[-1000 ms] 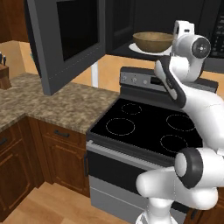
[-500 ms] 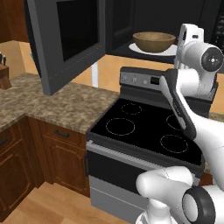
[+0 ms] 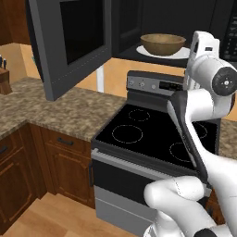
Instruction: Pick the mushroom from the sink and place it in the bowl. Then pick the bowl and place it in the microwave. Then close the microwave door and press the start button.
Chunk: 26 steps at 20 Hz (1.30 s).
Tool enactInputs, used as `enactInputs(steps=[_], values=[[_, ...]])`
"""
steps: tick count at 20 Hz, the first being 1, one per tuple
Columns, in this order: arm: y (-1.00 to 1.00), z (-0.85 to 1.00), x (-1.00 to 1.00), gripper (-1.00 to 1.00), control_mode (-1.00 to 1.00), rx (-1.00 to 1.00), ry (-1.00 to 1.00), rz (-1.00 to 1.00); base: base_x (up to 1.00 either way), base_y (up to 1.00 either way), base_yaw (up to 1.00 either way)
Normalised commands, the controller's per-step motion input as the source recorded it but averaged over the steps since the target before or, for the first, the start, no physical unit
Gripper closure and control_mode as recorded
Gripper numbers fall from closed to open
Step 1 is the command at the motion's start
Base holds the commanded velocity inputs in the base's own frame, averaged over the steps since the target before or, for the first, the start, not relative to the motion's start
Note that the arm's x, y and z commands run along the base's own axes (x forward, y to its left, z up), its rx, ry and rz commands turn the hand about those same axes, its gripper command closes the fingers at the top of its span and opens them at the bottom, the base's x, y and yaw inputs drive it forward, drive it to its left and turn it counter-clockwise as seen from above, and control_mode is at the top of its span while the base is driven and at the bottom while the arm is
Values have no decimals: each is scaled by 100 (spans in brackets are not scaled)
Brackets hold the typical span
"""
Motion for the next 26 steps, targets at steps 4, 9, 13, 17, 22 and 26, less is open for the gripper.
enactInputs(steps=[4, 9, 13, 17, 22, 26], values=[[61, 0, -66, -100, -100, 1, 0, -10, 0, 0, 0], [63, 0, -65, -100, -100, 0, -1, -10, 0, 0, 0], [51, 0, -69, -100, -100, 0, -6, -10, 0, 0, 0], [36, 0, -74, -100, -100, 0, -11, -10, 0, 0, 0], [58, 0, -59, -100, -100, 0, -8, -7, 0, 0, 0], [66, 0, -43, -100, -100, 3, -4, -7, 0, 0, 0]])
